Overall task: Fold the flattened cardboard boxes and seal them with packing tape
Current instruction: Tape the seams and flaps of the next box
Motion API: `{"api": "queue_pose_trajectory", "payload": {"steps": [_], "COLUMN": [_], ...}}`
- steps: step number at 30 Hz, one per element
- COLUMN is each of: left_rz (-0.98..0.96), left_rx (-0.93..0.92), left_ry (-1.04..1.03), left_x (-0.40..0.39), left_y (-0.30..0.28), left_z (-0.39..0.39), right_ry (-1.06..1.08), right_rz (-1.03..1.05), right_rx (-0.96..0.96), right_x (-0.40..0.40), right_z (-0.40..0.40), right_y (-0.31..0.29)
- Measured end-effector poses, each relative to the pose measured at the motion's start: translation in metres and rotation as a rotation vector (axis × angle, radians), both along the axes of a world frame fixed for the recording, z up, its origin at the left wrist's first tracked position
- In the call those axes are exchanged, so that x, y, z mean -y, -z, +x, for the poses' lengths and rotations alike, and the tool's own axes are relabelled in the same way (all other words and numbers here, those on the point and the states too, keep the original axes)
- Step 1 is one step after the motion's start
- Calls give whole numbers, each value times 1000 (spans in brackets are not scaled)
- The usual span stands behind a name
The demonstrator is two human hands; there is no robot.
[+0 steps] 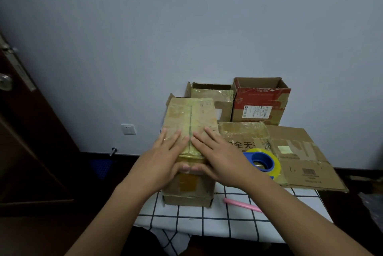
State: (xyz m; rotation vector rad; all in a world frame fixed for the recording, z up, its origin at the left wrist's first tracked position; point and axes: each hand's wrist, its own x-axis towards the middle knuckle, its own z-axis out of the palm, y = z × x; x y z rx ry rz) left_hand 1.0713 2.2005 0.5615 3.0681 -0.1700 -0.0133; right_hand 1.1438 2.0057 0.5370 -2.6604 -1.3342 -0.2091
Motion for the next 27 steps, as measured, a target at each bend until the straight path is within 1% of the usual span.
{"api": "queue_pose_trajectory", "payload": {"steps": [3, 5, 6, 7, 9, 10, 11, 12, 13, 14, 15, 16, 17, 18, 20, 24, 25, 27], "left_rz": [37, 33, 32, 30, 17, 7, -4, -12, -19, -24, -30, -36, -41, -48, -65, -79, -56, -18], "left_rx": [-10, -1, 2, 4, 7, 12, 25, 44, 66, 83, 95, 101, 97, 85, 54, 47, 47, 40], "left_ry": [-28, -44, -44, -40, -36, -39, -44, -49, -53, -59, -68, -77, -86, -95, -110, -99, -92, -80], "left_x": [0, 1, 2, 2, 3, 3, 4, 5, 7, 8, 9, 10, 12, 14, 17, 18, 17, 15], "left_y": [3, 7, 7, 6, 5, 5, 6, 7, 7, 8, 7, 6, 6, 5, 5, 6, 7, 7], "left_z": [-4, -6, -7, -8, -6, -6, -5, -5, -4, -3, -1, 1, 4, 6, 11, 13, 14, 15], "right_ry": [-30, -33, -17, 16, 173, 295, 431, 563, 668, 723, 728, 708, 688, 679, 687, 691, 677, 669], "right_rz": [37, 86, 176, 338, 763, 889, 894, 786, 589, 361, 155, -6, -112, -173, -201, -169, -147, -32], "right_rx": [26, -51, -109, -161, -202, -184, -158, -153, -175, -213, -254, -285, -307, -333, -357, -275, -258, -247], "right_x": [-7, -3, 2, 9, 30, 43, 57, 71, 83, 93, 100, 104, 105, 105, 102, 101, 101, 99], "right_z": [-2, -2, -2, 0, 10, 18, 27, 36, 44, 50, 55, 57, 59, 60, 60, 60, 60, 60], "right_y": [2, 1, -1, 0, 7, 16, 27, 38, 53, 67, 81, 93, 103, 112, 126, 132, 127, 108]}}
